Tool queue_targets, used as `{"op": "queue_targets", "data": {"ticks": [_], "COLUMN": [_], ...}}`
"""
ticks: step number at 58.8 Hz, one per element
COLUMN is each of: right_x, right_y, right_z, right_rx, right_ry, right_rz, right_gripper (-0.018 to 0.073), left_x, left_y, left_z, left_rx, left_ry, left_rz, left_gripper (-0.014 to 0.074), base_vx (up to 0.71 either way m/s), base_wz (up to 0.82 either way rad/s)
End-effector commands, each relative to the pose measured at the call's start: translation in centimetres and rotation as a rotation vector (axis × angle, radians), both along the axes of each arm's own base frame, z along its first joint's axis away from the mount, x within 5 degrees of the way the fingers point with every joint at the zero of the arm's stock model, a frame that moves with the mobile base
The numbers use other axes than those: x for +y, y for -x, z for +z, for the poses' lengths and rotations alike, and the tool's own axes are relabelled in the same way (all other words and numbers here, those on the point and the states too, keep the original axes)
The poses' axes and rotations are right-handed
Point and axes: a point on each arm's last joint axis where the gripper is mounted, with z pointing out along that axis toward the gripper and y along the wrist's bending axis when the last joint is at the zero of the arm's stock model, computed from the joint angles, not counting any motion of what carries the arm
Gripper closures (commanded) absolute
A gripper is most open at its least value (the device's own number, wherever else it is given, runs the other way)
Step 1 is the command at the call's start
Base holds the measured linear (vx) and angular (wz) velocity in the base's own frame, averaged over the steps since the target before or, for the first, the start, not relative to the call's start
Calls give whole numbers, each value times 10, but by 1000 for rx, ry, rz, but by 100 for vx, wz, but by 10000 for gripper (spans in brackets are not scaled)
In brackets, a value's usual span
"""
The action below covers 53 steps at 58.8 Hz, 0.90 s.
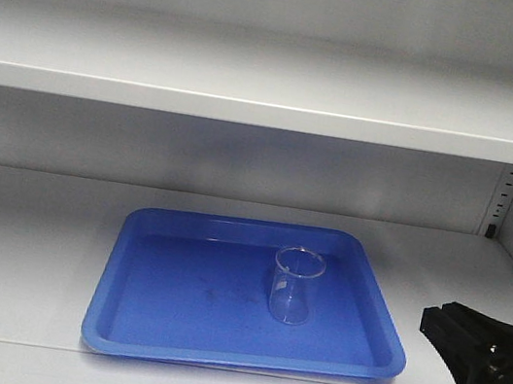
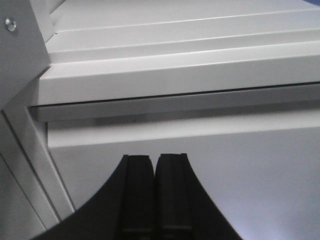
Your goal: Pick beaker and place in left cabinet
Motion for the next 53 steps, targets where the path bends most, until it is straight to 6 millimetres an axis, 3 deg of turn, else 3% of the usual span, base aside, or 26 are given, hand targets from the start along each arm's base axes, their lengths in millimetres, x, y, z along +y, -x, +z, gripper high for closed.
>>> {"op": "queue_targets", "data": {"ticks": [1, 12, 22, 31, 42, 53], "right_x": [2, -2, -22, -34, -60, -64], "right_y": [3, 5, 25, 53, 90, 123], "right_z": [16, 19, 26, 16, -29, -83], "right_rx": [-74, -64, -19, -74, -116, -180], "right_ry": [-30, -85, -86, -59, -155, -118], "right_rz": [35, -3, -158, -182, -330, -337], "right_gripper": [568, 568, 568, 568, 568, 568], "left_x": [-1, -1, -1, -1, -1, -1], "left_y": [-1, -1, -1, -1, -1, -1], "left_z": [12, 12, 12, 12, 12, 12], "left_rx": [-99, -99, -99, -99, -99, -99], "left_ry": [4, 4, 4, 4, 4, 4], "left_rz": [-18, -18, -18, -18, -18, -18], "left_gripper": [593, 593, 593, 593, 593, 593], "base_vx": [0, 0, 0, 0, 0, 0], "base_wz": [0, 0, 0, 0, 0, 0]}}
